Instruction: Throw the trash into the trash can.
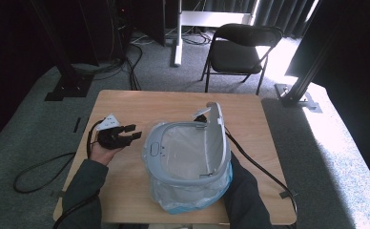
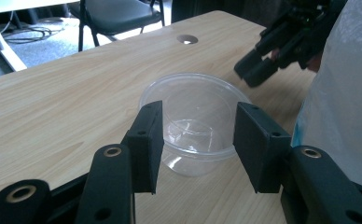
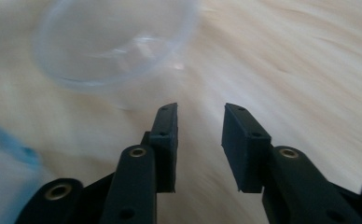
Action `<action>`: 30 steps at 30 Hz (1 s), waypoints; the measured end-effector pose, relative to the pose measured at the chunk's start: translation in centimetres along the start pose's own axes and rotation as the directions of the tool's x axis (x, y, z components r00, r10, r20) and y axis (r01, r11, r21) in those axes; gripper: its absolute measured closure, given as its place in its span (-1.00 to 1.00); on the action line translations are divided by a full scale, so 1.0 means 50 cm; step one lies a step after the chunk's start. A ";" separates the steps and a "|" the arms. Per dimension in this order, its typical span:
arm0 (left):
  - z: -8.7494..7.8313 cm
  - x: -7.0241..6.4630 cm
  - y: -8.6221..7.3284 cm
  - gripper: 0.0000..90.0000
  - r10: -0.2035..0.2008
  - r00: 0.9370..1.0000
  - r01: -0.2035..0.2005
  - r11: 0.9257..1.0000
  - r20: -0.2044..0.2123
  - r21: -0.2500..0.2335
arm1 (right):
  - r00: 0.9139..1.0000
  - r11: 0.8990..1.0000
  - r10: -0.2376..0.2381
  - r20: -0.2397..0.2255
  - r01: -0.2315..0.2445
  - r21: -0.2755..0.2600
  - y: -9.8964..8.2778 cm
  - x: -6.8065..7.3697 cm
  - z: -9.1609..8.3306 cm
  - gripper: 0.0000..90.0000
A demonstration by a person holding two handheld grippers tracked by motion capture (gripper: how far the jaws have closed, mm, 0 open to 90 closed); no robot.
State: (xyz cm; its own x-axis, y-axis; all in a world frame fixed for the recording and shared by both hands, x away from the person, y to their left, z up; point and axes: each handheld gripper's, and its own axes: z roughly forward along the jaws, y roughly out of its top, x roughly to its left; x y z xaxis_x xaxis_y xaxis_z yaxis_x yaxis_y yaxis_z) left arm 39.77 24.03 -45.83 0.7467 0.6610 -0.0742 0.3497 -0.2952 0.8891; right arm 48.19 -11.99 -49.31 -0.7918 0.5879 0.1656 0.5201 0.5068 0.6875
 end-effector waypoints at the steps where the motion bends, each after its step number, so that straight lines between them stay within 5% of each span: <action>1: 0.004 -0.001 0.000 0.18 0.001 1.000 -0.001 1.000 0.000 0.001 | 1.000 1.000 0.011 0.023 -0.011 -0.003 -0.006 -0.007 -0.007 0.39; 6: 0.028 -0.005 -0.001 0.17 0.000 1.000 0.000 1.000 0.004 0.009 | 0.991 0.999 0.031 0.133 -0.029 -0.021 -0.035 -0.029 -0.047 0.26; 11: 0.060 -0.012 0.006 0.16 0.001 1.000 -0.002 1.000 0.007 0.015 | 0.981 1.000 0.019 0.192 -0.018 -0.008 -0.060 -0.036 -0.073 0.18; 21: 0.118 -0.023 0.027 0.16 0.024 1.000 -0.024 0.999 0.010 0.043 | 0.978 1.000 0.025 0.207 -0.026 0.004 -0.077 -0.042 -0.081 0.17; 30: 0.142 -0.015 0.003 0.28 0.008 1.000 -0.007 0.993 -0.003 0.116 | 0.974 0.999 0.033 0.226 -0.031 -0.011 -0.096 -0.047 -0.101 0.16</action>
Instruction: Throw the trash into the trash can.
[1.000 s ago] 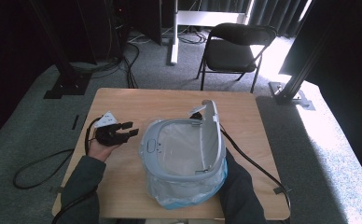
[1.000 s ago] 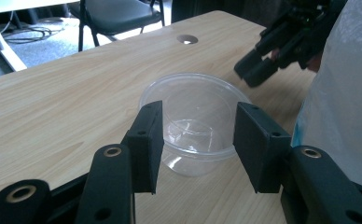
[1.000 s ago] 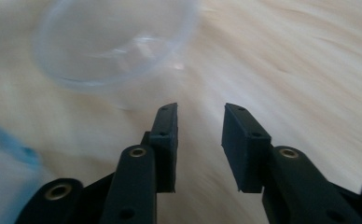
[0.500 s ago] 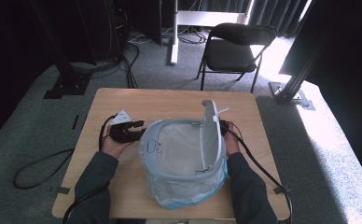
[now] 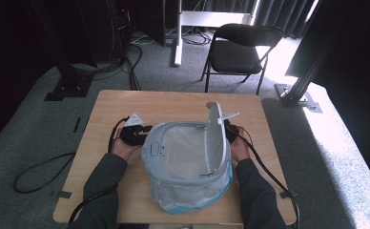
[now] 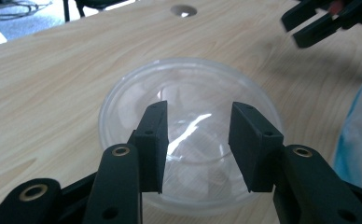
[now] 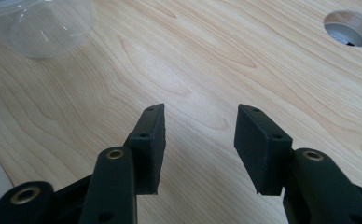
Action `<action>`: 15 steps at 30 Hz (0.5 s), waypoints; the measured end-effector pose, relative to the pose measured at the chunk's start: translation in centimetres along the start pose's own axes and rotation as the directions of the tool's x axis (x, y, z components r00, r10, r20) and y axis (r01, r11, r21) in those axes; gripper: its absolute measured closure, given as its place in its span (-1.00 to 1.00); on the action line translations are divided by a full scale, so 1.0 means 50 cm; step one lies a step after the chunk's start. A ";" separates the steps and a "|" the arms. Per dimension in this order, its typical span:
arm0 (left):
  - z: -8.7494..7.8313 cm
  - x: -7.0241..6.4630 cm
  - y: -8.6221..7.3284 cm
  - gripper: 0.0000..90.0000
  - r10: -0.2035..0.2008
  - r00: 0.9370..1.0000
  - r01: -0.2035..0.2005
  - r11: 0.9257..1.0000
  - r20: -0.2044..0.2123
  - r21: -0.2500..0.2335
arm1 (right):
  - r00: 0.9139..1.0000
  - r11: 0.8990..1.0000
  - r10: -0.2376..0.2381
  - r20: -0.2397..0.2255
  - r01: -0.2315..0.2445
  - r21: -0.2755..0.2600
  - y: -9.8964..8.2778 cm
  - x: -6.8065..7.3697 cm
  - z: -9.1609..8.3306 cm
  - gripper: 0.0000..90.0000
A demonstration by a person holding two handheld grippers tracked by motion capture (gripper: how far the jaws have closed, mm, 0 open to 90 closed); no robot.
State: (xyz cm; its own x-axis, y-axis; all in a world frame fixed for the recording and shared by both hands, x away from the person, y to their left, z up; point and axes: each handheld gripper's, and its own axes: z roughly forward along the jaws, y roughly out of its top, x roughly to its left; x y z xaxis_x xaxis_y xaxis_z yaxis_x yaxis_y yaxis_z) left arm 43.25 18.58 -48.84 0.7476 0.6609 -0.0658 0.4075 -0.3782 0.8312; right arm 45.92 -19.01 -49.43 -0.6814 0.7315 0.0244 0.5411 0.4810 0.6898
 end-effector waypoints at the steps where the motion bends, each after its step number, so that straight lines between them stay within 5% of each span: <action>1: 0.001 0.001 -0.003 0.28 -0.001 1.000 0.001 1.000 -0.003 0.006 | 1.000 1.000 0.003 0.000 -0.003 0.000 -0.003 -0.001 -0.002 0.16; 15: -0.009 0.008 -0.016 0.28 -0.007 1.000 0.007 1.000 -0.005 0.011 | 1.000 1.000 0.021 0.010 -0.021 0.012 -0.029 -0.014 -0.007 0.16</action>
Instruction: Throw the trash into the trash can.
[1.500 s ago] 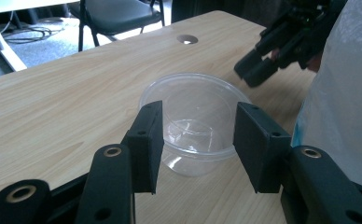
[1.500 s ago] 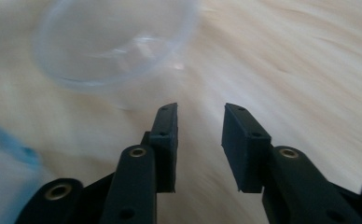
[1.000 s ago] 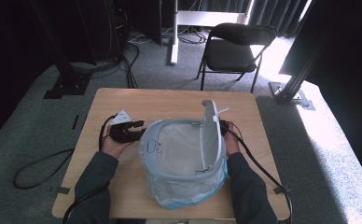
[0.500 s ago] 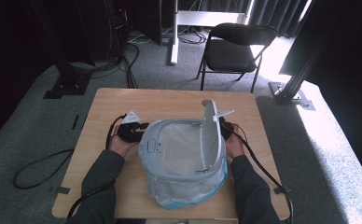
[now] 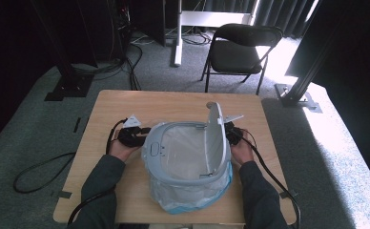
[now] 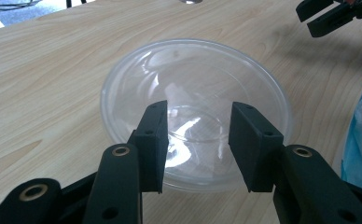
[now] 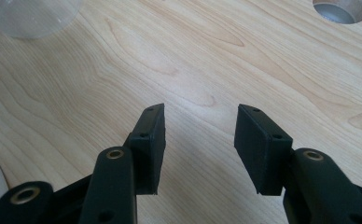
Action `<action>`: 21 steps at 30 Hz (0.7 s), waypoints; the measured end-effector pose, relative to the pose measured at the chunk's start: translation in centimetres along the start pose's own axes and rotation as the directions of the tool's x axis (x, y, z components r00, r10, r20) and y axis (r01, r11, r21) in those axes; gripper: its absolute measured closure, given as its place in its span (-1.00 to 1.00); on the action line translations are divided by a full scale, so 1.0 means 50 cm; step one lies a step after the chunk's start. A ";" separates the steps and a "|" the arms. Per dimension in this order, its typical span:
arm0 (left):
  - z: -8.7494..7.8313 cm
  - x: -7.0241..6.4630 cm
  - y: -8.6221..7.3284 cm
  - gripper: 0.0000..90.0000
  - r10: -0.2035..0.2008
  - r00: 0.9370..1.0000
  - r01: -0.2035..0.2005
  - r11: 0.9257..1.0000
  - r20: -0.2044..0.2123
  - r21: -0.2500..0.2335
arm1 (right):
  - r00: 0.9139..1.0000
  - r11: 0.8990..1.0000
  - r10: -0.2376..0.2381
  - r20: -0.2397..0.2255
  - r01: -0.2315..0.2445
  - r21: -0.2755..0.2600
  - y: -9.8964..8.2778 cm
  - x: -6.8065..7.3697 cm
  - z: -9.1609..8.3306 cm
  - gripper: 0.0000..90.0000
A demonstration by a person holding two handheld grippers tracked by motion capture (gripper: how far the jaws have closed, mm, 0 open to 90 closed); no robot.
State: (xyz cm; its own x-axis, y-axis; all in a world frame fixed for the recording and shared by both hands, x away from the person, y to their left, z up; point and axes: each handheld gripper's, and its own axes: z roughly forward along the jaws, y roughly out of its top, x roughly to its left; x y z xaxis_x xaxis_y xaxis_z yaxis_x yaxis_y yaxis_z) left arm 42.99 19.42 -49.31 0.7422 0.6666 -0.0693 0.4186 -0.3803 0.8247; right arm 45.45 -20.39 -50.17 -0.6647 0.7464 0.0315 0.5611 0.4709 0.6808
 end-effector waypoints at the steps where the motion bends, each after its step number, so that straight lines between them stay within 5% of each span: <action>1: -0.002 0.001 -0.001 0.28 -0.002 1.000 0.002 1.000 0.000 -0.001 | 1.000 1.000 0.000 0.000 0.000 0.000 0.000 0.000 0.000 0.16; 21: -0.045 0.035 -0.056 0.25 -0.053 0.999 0.053 0.999 -0.005 0.004 | 1.000 1.000 -0.005 -0.003 0.005 0.014 -0.004 0.006 0.014 0.17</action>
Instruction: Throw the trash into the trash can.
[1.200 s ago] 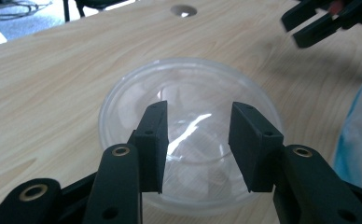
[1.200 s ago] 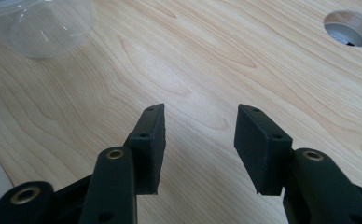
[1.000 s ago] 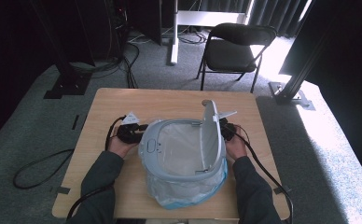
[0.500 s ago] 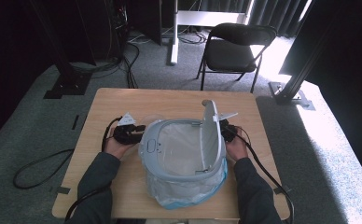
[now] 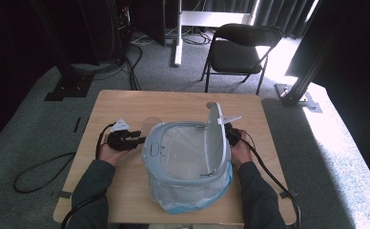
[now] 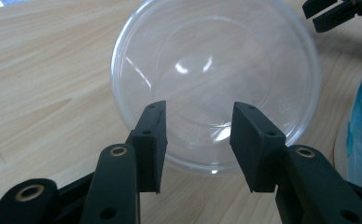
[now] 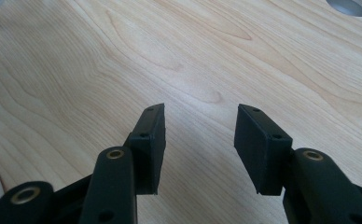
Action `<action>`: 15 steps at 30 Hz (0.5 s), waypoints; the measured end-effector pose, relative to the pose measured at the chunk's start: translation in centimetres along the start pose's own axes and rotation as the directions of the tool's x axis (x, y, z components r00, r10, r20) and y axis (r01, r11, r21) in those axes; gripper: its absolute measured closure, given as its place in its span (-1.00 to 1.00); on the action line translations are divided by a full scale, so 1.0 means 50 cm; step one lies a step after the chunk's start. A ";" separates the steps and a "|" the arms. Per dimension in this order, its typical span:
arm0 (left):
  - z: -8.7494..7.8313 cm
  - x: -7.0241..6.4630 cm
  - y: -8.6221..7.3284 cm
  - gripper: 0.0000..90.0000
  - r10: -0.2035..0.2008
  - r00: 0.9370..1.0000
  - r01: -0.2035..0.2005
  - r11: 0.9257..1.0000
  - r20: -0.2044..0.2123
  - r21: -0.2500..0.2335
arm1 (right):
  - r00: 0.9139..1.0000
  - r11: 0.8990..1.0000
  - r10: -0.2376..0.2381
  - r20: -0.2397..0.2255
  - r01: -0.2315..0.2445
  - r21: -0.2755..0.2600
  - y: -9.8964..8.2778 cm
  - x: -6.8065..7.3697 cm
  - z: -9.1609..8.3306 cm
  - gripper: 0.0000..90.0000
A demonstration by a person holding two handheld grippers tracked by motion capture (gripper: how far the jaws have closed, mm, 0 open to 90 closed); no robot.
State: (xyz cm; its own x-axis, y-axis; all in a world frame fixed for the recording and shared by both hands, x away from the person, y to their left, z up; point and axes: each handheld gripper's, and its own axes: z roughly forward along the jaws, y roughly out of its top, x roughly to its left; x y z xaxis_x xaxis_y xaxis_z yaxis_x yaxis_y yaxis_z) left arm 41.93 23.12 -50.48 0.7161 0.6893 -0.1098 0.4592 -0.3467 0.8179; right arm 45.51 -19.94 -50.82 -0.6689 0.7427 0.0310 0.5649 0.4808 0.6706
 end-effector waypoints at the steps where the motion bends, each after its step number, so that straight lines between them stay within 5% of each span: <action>1: -0.001 0.002 -0.003 0.25 -0.003 1.000 0.003 1.000 0.001 0.002 | 1.000 1.000 0.000 0.000 0.000 -0.001 0.000 0.000 0.000 0.17; 15: 0.008 0.012 -0.036 0.25 -0.033 0.999 0.034 0.999 -0.004 0.032 | 1.000 1.000 0.002 0.000 -0.002 0.006 -0.001 0.000 0.004 0.17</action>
State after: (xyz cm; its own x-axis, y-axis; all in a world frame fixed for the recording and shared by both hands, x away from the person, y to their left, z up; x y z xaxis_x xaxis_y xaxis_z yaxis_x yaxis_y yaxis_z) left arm 41.73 23.88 -52.24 0.6983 0.7030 -0.1349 0.4995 -0.3436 0.7953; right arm 45.59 -19.86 -51.02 -0.6678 0.7437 0.0318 0.5688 0.4823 0.6662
